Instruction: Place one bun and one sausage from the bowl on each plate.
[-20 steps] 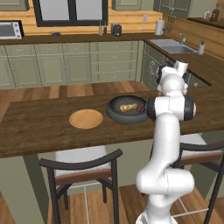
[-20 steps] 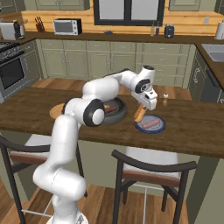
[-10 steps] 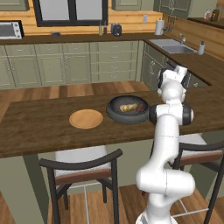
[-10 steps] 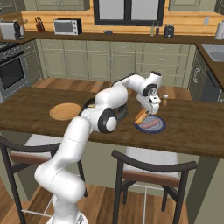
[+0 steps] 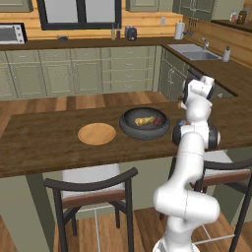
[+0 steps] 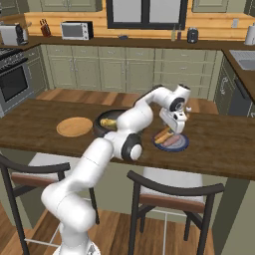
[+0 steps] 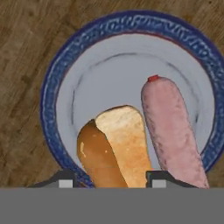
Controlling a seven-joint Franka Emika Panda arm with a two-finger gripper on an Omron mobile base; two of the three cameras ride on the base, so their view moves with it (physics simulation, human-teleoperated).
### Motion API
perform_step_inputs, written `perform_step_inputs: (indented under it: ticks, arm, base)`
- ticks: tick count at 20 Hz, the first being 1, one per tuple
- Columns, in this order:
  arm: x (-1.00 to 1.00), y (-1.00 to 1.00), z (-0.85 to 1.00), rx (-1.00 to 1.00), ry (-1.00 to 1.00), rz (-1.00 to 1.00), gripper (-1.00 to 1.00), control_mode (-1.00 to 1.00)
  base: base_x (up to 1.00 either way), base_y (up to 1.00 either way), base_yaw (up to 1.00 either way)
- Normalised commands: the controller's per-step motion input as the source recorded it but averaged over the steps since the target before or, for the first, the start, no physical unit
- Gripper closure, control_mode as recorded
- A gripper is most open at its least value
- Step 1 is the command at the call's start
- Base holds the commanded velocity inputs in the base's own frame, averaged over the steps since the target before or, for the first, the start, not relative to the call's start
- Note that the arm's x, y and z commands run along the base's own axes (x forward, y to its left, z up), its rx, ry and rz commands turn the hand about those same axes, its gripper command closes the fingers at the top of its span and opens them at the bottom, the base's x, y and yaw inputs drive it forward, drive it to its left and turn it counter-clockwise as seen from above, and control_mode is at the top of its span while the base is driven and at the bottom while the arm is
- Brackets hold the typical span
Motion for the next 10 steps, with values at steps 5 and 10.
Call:
perform_step_inputs:
  ticks: [5,10]
  arm:
    - [-0.32,0.18,0.01,-0.03,-0.16,0.00,-1.00,-1.00]
    - [-0.86,0.79,0.01,-0.23,-0.53,0.00,-1.00,-1.00]
  base:
    - [0.00,0.00,0.00]
    - [0.00,0.00,0.00]
